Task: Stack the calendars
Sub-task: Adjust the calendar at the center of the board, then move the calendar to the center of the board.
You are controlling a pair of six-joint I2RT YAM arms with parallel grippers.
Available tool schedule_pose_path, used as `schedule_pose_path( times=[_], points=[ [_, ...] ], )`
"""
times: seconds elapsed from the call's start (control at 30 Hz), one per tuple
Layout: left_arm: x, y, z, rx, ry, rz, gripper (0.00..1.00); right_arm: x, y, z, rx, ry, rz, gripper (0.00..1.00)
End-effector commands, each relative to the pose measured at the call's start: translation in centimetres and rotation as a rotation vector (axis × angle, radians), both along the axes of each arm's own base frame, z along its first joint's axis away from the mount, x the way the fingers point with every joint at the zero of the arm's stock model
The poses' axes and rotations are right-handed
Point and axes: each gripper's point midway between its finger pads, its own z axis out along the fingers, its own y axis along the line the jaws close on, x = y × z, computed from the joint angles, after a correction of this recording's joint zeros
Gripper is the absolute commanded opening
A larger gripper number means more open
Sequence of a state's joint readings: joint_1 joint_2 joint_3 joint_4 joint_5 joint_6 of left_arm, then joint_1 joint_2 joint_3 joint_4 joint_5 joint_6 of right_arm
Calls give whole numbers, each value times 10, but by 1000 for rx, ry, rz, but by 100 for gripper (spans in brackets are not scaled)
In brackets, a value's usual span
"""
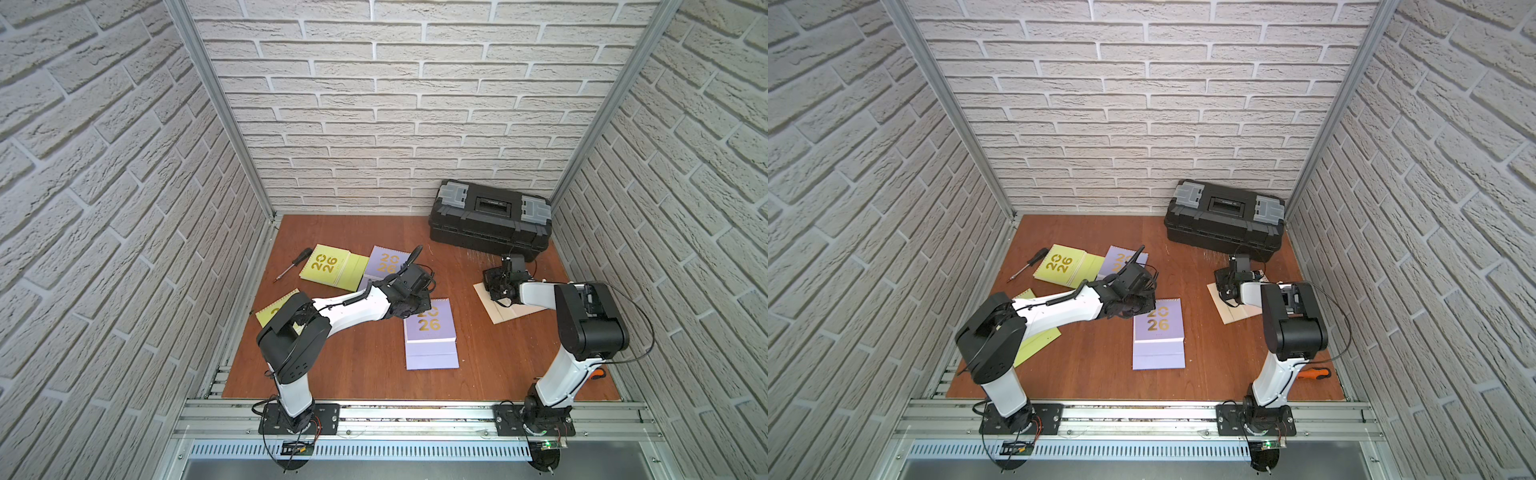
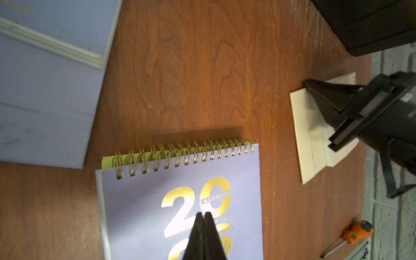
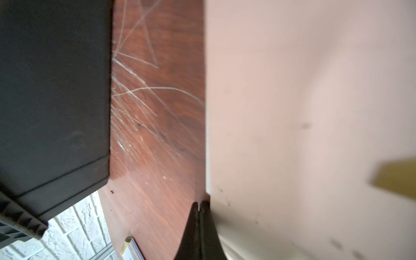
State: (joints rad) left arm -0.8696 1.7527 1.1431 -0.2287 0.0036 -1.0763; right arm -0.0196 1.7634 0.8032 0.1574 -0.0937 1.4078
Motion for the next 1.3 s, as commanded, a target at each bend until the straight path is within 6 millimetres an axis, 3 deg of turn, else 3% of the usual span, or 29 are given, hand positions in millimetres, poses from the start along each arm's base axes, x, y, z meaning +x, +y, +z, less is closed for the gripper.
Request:
schedule_pose_path(
  times=[0.0,0.13,0.3,0.4,0.53,0.67,0.8,0.93,1.27],
  points=[
    [6,0,17,-33,-46,19,0,-39,-7,-11,-37,91,-36,3],
    [7,-2,18,-35,-47,14,0,-45,-2,2,-65,59,48,2],
    [8,-6,19,-35,-47,3,0,-33,-1,52,-169,-28,180,2],
    [8,-8,21,-35,-48,-1,0,-36,-20,81,-240,-43,164,2],
    [7,-8,24,-30,-51,-5,0,-42,-56,100,-263,-44,115,2],
    [7,-6,27,-24,-55,-6,0,-45,-90,99,-224,-40,99,2],
    [8,-9,29,-26,-57,-11,0,-42,-116,79,-128,-5,100,2],
    [8,-14,28,-26,-54,-22,0,-34,-130,62,-74,4,114,3],
    [4,-15,21,-11,-35,-28,0,-35,-158,49,-113,45,93,3]
  ],
)
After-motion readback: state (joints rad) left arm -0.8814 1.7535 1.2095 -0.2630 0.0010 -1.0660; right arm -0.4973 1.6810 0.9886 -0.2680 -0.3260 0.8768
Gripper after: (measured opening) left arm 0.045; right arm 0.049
